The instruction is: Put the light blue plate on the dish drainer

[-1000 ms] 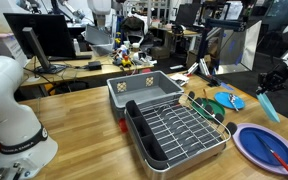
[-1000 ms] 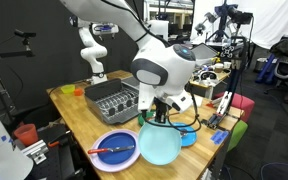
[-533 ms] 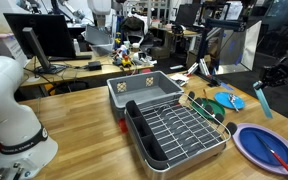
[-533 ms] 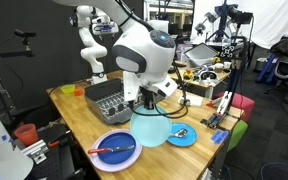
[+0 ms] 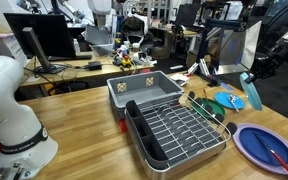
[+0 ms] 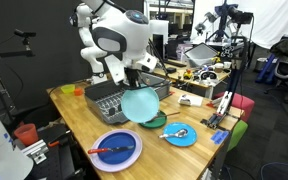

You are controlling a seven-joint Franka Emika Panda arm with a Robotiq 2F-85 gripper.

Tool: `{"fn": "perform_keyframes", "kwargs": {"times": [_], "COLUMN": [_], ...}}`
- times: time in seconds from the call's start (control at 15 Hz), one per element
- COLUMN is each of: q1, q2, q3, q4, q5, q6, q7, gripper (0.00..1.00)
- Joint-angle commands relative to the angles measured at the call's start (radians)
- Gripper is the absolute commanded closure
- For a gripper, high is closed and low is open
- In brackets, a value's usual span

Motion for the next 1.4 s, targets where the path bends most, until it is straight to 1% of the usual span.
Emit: {"fn": "perform_keyframes", "kwargs": {"times": [0.0,0.07,0.2,0.6,0.67,0.73,0.87,1.0,1.07,1.33], "q1": [0.047,0.051,0.064,0.062,0.062,0.07,0.094,0.128,0.144,0.187], "q2": [-0.074,-0.042,-0.064,-0.065,-0.065,-0.075,-0.087,-0.093,-0.092,-0.099], "q3": [-0.004,-0.015,-0.015,-0.019,-0.019,-0.016,-0.003,0.01,0.019,0.039], "q4": [-0.052,-0.016,-0.031,-0.038,-0.038,-0.035,-0.034,-0.02,-0.014,0.008], "q5": [-0.026,-0.013,-0.022,-0.022,-0.022,0.023,0.097,0.191,0.224,0.339], "q6": [0.054,0.011,0.029,0.033,0.033,0.001,0.004,-0.036,-0.044,-0.139], "q7": [-0.043,-0.004,-0.008,-0.022,-0.022,-0.06,-0.091,-0.132,-0.136,-0.137], "gripper": [0.98,0.93,0.93,0.93,0.98,0.98,0.98,0.98,0.98,0.98]}}
